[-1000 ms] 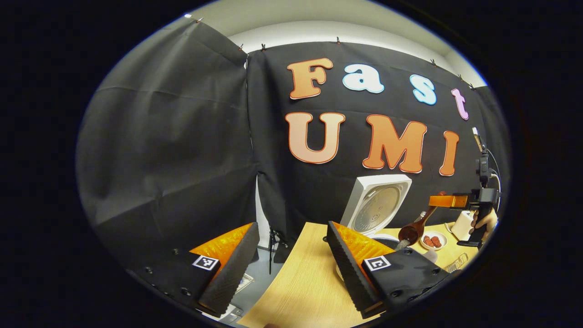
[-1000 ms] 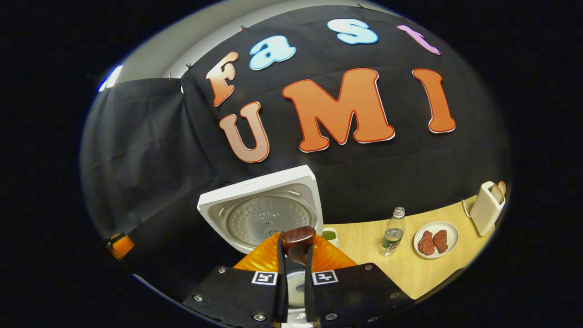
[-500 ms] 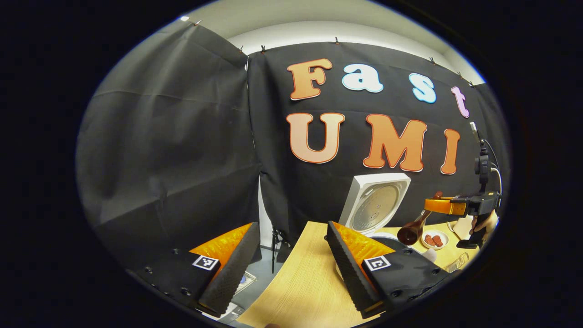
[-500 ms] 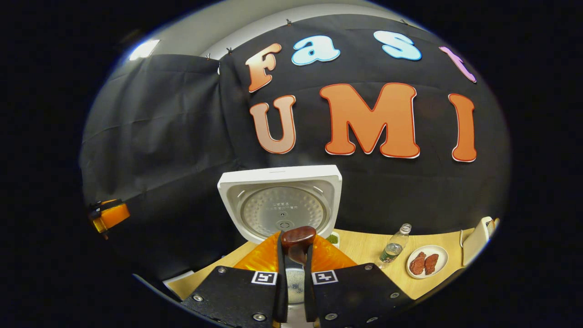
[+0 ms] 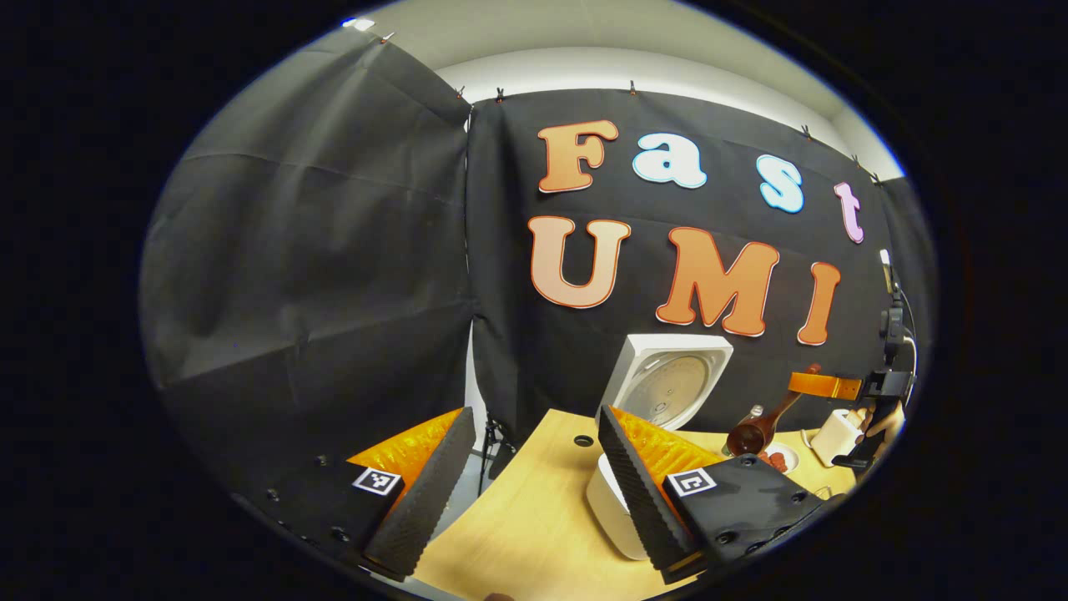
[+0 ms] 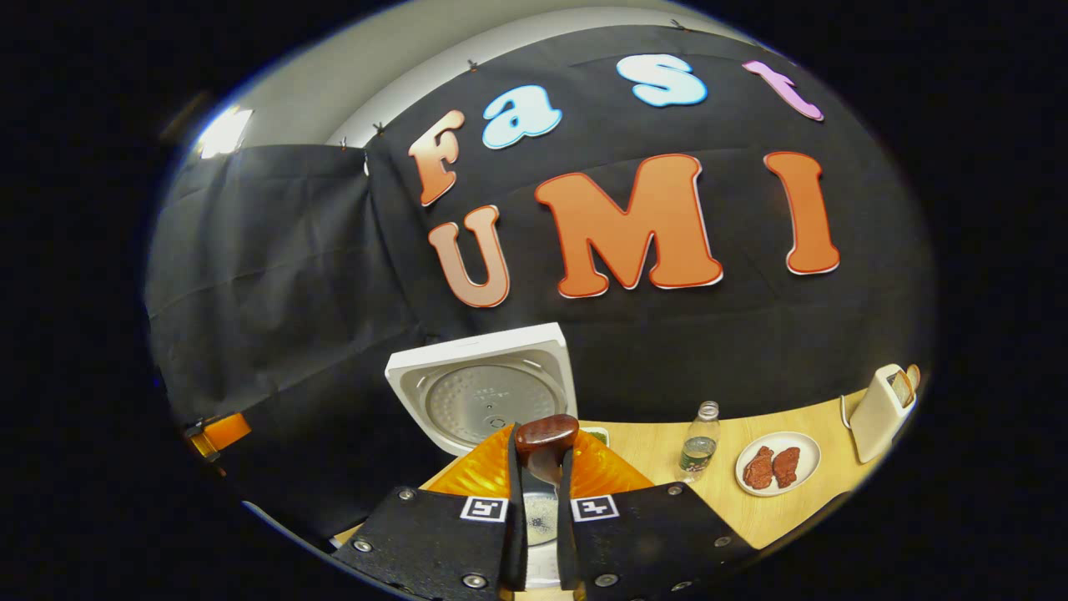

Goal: Close the left gripper, press the button to open the rice cooker; take a wooden spoon from the chopstick holder with the right hand, scoop a spoonful of rice and pour it into the rice cooker, then put the wooden spoon back into the chopstick holder.

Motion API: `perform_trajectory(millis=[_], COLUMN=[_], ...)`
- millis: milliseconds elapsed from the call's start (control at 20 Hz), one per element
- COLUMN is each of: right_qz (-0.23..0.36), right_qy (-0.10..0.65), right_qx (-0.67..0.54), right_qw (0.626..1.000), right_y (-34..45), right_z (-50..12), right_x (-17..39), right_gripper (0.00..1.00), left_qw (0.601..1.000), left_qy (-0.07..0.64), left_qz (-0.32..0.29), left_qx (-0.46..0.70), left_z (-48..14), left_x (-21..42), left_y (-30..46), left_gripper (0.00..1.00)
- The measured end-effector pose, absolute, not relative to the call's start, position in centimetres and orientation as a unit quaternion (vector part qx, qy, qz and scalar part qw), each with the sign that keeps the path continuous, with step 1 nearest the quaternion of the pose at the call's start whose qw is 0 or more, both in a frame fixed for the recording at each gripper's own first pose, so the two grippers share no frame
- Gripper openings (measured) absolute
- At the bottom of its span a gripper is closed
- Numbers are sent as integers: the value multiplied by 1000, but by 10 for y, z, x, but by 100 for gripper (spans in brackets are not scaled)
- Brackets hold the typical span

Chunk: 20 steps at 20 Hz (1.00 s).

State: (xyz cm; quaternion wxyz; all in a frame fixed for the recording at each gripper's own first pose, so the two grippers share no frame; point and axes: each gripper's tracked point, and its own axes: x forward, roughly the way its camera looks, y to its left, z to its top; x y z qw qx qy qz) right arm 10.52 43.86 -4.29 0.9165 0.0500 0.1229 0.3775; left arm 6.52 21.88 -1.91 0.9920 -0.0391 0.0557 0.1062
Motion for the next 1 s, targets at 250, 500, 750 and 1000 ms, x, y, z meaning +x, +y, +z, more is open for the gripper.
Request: perform_trajectory(millis=[250, 500, 750, 1000], right_qz=[320, 241, 170, 147], right_qy=[125, 136, 164, 191], right_qx=[92, 120, 152, 188], right_qw=[935, 954, 960, 952], right_y=[338, 215, 116, 71], right_z=[-34, -51, -85, -120], right_x=[123, 136, 131, 122], right_gripper=[14, 14, 14, 13], left_qw=[994, 996, 997, 997], left_qy=[45, 44, 33, 31], left_qz=[96, 78, 74, 75], left_qx=[-21, -22, -10, -7], left_z=[-7, -5, 5, 8], left_x=[65, 70, 72, 69], left_y=[184, 146, 116, 91], left_gripper=[100, 100, 100, 100])
